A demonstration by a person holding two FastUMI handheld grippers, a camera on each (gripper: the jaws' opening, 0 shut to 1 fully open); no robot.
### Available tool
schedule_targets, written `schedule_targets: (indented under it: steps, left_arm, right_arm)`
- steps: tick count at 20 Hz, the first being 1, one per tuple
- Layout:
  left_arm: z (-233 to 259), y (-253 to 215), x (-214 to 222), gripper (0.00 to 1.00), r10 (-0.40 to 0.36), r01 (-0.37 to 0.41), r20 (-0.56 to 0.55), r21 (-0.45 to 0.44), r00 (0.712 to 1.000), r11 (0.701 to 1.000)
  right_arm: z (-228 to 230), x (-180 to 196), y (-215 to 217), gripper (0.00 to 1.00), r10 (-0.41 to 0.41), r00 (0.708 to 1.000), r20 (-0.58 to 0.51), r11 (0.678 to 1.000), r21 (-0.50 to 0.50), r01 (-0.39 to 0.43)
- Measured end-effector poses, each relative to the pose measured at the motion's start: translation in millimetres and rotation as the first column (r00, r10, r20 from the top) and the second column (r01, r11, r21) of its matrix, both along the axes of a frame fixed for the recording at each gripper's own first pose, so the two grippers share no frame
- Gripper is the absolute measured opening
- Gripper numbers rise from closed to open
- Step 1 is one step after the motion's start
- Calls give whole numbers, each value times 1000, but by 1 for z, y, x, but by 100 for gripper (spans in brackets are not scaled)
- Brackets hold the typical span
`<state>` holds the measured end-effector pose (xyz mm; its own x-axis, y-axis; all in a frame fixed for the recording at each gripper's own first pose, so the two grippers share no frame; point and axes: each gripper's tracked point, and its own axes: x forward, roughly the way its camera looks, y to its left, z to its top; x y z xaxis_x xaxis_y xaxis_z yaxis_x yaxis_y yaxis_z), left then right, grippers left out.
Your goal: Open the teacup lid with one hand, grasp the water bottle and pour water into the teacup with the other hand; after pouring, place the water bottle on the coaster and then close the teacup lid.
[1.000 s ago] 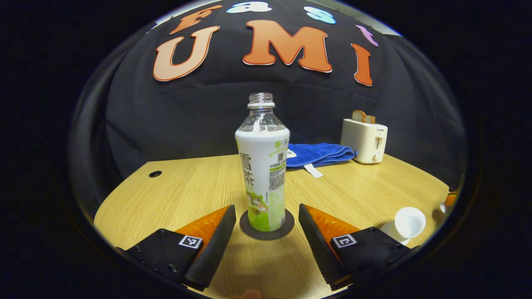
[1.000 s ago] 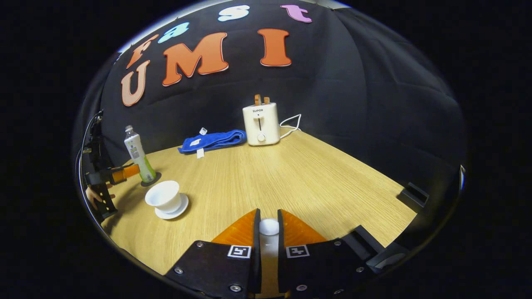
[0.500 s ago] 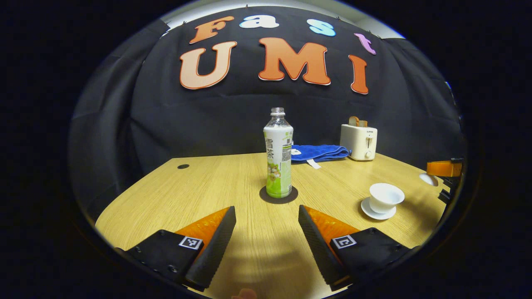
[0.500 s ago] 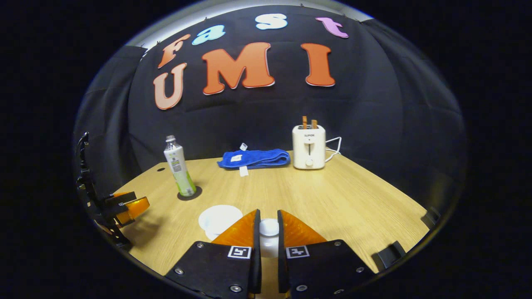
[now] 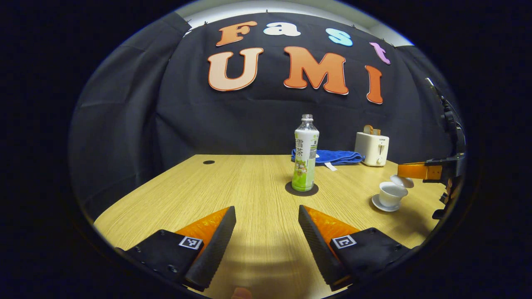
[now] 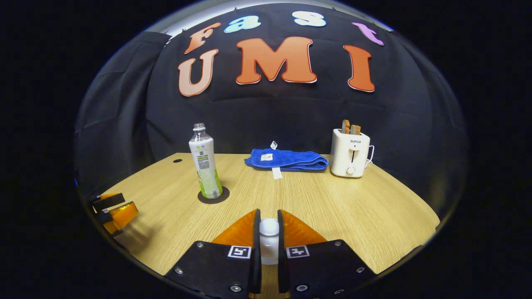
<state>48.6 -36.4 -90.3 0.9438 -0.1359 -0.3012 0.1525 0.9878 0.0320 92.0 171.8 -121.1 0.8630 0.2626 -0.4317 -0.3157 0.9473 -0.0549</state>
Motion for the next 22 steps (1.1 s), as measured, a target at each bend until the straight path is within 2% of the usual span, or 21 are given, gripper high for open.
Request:
schedule_targets:
  steps: [8,14,21,22]
  left_arm:
    - [3,6,-1,97,9,-9,16,-5,1000,1000]
    - [6,5,-2,97,4,-4,17,-4,1000,1000]
    - [8,6,-2,97,14,-14,22,-7,1000,1000]
    - [9,7,-3,97,15,-15,24,-8,1000,1000]
  right_arm:
    - [-18,7,4,17,-1,1000,-10,999,-53,1]
    - [-23,9,-3,19,-15,1000,-17,999,-48,14]
    - [-23,2,0,28,-1,999,-37,999,-36,0]
    - [-20,1,0,34,0,999,-36,999,-32,-1]
